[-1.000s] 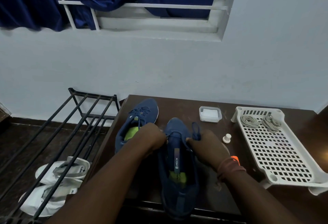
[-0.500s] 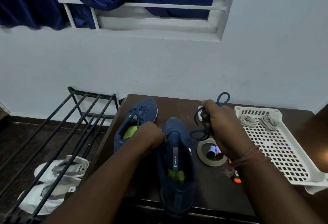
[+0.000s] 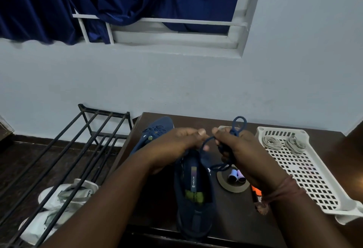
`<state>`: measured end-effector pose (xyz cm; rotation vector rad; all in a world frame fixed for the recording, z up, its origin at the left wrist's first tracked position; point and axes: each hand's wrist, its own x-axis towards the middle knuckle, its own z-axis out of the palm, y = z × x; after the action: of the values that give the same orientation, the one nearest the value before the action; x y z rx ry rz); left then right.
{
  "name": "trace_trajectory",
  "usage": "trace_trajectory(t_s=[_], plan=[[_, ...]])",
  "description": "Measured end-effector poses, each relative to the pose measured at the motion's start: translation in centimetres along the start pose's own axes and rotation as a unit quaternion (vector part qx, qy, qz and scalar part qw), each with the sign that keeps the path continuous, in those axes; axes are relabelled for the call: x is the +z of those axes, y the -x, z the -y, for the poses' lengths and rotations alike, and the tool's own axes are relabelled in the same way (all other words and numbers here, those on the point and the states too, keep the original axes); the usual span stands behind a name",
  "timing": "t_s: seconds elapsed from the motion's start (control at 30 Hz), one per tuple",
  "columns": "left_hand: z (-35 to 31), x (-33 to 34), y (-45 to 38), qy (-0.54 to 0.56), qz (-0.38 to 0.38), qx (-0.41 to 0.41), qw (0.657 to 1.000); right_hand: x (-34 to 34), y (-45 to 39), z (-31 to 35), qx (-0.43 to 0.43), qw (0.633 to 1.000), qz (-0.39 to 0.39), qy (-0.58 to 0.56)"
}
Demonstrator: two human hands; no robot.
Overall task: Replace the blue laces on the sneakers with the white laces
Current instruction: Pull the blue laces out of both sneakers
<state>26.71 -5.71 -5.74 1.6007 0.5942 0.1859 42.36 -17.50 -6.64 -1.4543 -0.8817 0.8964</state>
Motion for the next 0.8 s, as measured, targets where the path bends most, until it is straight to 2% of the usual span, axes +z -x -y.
trace_trajectory(t_s=[0.1,0.17,0.23,0.3,0.4,0.47,0.5,0.6,0.7,0.8], plan=[[0.4,0.4,0.5,-0.117,0.028,0.015,0.993,-0.6,0.0,-0.7,-0.016,0.999,-0.020,0.022],[0.4,0.2,0.5,-0.114,-0.016,0.002,0.993,-1.2,-0.2,-1.4,-0.032,0.993,-0.029,0.111],[0.6,-0.4,0.6,-0.075,-0.059,-0.019,0.995,-1.5,-0.4,-2.0,-0.039,0.981,-0.014,0.188],[0.9,-0.7,0.7,0.006,-0.070,-0.039,0.997,-1.3,-0.4,-2.5,-0.040,0.974,0.003,0.224],[1.0,-0.7,0.8,0.121,-0.089,-0.078,0.986,-0.8,-0.5,-3.6,-0.037,0.953,0.022,0.301],[0.7,-0.3,0.9,0.159,-0.100,-0.111,0.976,-0.8,-0.4,-3.9,-0.018,0.939,0.026,0.343],[0.6,-0.1,0.9,0.160,-0.101,-0.121,0.974,-0.8,-0.3,-3.8,-0.018,0.939,0.023,0.341],[0.5,0.3,1.3,0.096,-0.074,-0.115,0.986,-0.2,0.2,-2.9,-0.090,0.947,0.033,0.306],[0.5,0.4,1.4,0.105,-0.046,-0.099,0.988,1.0,0.4,-2.3,-0.113,0.961,0.042,0.249],[0.5,0.2,1.5,0.131,-0.041,-0.098,0.986,1.1,0.0,-1.8,-0.110,0.971,-0.018,0.211]])
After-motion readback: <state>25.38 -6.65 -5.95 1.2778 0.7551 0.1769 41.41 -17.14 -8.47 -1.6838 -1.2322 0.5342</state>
